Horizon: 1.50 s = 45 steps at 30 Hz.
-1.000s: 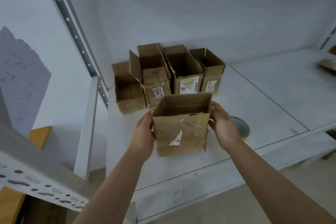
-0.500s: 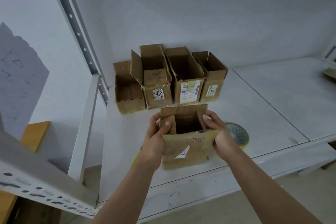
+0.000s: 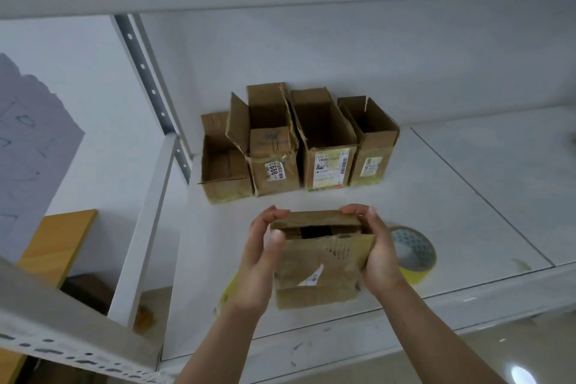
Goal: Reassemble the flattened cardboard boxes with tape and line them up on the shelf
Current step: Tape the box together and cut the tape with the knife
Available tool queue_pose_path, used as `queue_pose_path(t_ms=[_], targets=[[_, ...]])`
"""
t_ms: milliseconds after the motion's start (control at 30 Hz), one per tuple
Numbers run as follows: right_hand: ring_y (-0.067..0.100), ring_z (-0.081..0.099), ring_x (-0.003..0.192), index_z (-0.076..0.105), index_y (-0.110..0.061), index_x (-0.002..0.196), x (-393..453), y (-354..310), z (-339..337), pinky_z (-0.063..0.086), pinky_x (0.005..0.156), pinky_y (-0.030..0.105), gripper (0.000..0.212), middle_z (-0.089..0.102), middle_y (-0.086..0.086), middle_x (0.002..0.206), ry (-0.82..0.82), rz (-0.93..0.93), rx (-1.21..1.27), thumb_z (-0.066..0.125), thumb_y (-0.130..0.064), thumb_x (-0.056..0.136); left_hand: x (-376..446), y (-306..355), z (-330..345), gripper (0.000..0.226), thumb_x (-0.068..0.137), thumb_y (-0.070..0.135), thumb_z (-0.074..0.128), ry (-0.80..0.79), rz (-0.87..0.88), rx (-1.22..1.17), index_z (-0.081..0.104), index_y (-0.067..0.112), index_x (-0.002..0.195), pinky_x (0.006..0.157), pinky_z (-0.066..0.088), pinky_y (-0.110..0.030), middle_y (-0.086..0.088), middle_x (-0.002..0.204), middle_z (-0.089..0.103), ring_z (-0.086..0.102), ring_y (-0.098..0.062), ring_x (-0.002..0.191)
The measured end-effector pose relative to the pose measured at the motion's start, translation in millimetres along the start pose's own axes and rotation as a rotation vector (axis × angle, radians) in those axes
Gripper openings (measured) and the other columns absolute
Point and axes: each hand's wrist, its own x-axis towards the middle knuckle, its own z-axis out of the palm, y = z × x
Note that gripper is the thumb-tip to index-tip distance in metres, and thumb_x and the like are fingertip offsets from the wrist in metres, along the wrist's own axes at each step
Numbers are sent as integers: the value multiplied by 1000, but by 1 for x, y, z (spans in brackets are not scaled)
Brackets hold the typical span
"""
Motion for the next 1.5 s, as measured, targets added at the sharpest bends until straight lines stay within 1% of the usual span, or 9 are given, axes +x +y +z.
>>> queue_pose_path(t_ms=[100, 267, 567, 733, 900, 1033, 1267, 1367, 1500], targets=[[30, 65, 92, 68, -19, 94, -1, -1, -3, 55, 80, 43, 34, 67, 16, 95, -24, -31, -152, 51, -49, 91, 1, 7, 11, 34, 79, 60, 67, 154, -86, 60, 70, 32, 98, 91, 53, -32, 12, 127, 56, 55, -11, 120], [29, 49, 87, 67, -28, 87, 1, -8, -7, 42, 82, 47, 21, 52, 23, 89, -51, -4, -342, 58, -11, 95, 5, 22, 15, 8, 94, 17, 63, 235, -39, 411, 67, 23, 95, 104, 39, -31, 6, 126, 48, 42, -13, 131], [7, 63, 103, 68, -21, 108, 5, -33, -20, 49, 88, 20, 24, 70, -4, 107, -124, -46, -608, 50, -34, 98, 20, 33, 40, 60, 102, 52, 14, -255, 121, 1501, 6, 30, 156, 121, 2, -47, 0, 165, 7, 1, -23, 152], [21, 61, 107, 65, -14, 104, 14, -51, -69, 45, 96, 30, 15, 67, 1, 106, 133, 62, -969, 58, -8, 93, 21, 24, 35, 63, 98, 53, 2, -261, 116, 1577, 2, 30, 156, 121, 6, -47, -2, 165, 4, 2, -24, 151], [25, 60, 105, 65, -18, 98, 1, -40, -86, 41, 80, 27, 22, 65, -2, 97, -93, 182, -1702, 63, -29, 79, 21, 24, 38, 63, 97, 52, -2, -266, 99, 1609, 2, 29, 156, 121, 6, -47, -4, 165, 2, 1, -25, 152], [20, 49, 125, 58, -25, 119, -2, -30, -93, 26, 106, 28, 36, 59, -3, 124, -269, 97, -2044, 58, -41, 87, 22, 30, 41, 59, 101, 49, 3, -286, 68, 1622, 0, 28, 156, 120, 0, -50, -6, 165, -1, -5, -25, 151], [24, 60, 109, 66, -24, 112, 5, -76, -73, 38, 90, 29, 26, 67, 1, 114, -95, -12, -1851, 59, -38, 92, 23, 40, 56, 61, 106, 41, 22, -307, -21, 1480, 0, 15, 156, 122, 0, -45, -16, 163, -4, -13, -30, 150], [19, 63, 83, 70, -16, 89, 13, -122, -50, 43, 67, 25, 12, 67, -5, 83, -56, -29, -1299, 68, -28, 89, 21, 41, 54, 59, 102, 37, 44, -177, 39, 1218, 18, 25, 154, 122, 10, -44, -3, 162, 18, 7, -25, 151], [1, 62, 62, 70, -17, 83, 6, -146, -1, 46, 55, 14, 15, 67, -7, 67, -264, -52, -976, 67, -30, 90, 16, 44, 46, 84, 77, 77, 54, -184, 44, 990, 25, 44, 148, 112, 31, -46, 11, 145, 46, 32, -23, 137]])
